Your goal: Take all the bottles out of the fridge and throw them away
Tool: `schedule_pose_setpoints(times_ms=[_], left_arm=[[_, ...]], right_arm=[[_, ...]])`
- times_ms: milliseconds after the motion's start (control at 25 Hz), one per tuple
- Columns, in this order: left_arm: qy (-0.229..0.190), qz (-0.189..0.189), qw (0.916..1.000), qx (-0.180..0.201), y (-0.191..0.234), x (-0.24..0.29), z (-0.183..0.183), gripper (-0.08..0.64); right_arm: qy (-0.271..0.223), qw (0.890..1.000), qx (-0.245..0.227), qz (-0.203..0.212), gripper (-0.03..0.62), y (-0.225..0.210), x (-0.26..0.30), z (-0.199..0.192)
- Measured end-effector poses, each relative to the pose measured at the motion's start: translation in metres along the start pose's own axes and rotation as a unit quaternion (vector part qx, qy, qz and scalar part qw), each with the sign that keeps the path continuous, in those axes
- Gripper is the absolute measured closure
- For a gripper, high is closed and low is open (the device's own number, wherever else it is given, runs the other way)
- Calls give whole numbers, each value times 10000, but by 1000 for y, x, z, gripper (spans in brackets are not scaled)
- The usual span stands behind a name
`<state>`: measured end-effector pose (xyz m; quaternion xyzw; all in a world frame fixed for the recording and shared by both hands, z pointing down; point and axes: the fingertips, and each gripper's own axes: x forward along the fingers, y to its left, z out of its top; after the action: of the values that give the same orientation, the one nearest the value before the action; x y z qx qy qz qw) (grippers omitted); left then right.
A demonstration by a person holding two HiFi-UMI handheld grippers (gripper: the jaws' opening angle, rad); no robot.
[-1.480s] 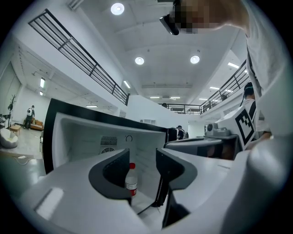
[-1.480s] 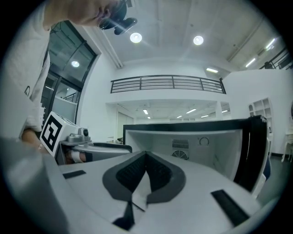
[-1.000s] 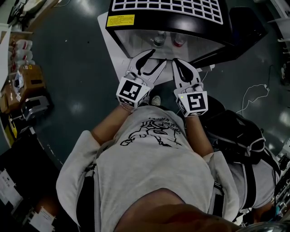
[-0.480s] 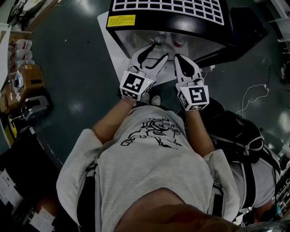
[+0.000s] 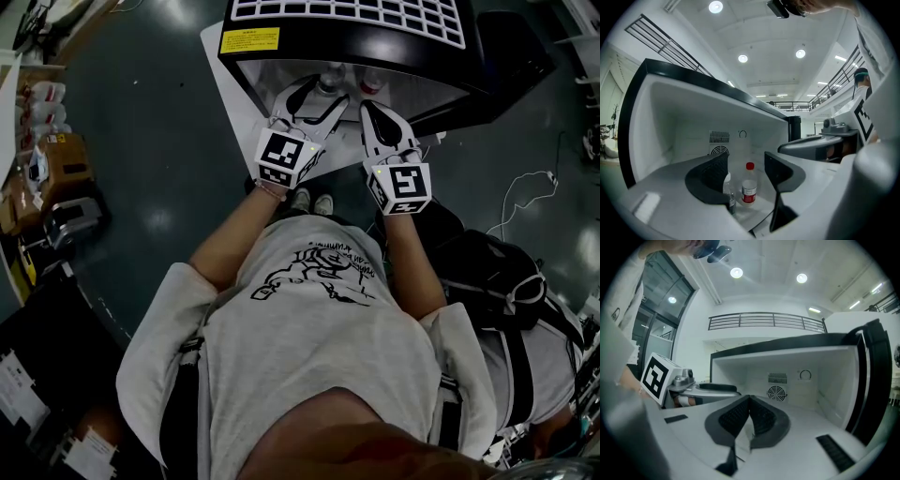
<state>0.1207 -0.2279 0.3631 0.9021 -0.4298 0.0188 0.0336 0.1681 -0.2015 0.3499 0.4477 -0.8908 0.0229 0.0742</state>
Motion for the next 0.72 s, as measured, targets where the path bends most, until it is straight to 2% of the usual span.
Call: schedule_pose_setpoints(times_ms=[720], left_arm=[[331, 131, 9993, 143, 20, 42, -37, 305]], right_arm=[[172, 9997, -79, -132, 583, -26, 28, -18]])
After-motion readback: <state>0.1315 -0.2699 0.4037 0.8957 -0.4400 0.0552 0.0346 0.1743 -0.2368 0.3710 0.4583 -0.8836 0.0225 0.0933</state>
